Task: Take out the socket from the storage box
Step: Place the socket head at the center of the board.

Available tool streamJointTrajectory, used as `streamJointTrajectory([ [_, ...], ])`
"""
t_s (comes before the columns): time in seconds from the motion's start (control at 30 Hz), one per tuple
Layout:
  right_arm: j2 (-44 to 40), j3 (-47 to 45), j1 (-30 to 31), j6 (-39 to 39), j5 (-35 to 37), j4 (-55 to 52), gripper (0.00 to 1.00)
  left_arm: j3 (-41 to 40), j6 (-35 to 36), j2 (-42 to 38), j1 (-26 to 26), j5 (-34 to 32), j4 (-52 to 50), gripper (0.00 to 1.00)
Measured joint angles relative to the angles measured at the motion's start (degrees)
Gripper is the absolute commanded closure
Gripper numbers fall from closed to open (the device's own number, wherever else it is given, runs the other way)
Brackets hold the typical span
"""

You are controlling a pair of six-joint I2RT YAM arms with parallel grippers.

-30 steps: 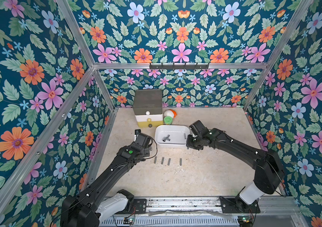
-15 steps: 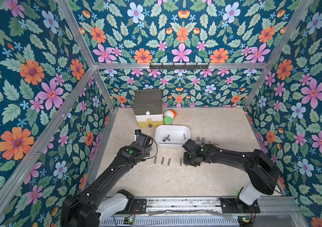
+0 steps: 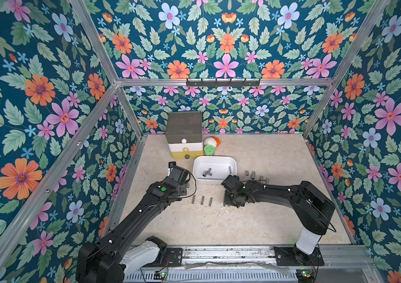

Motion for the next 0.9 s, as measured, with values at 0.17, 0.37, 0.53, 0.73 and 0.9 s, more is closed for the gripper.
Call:
streamJointTrajectory([
  [0.17,0.00,-0.15,0.02,0.04,0.20,0.35,0.83,0.00,0.02,0.13,0.00,0.02,0.11,0.51],
  [0.37,0.00,-0.20,0.15,0.04,0.22,0.70,0.76,0.00,0.04,0.35,0.00,0.22,0.13,0.51],
  [0.53,0.00,-0.15,0.15,0.04,0.15,0.76,0.75,0.00,0.20,0.44,0.00,0.28,0.13,0.51],
  [0.73,-0.07,0.15,0.15,0.04,0.20,0.35,0.75,0.00,0.20,0.35,0.00,0.42,0.13,0.51],
  [0.9,-1.14,0.13,0.17,0.02,0.66,-0.74,0.74,0.00,0.20,0.20,0.00,0.42,0.15,0.51],
])
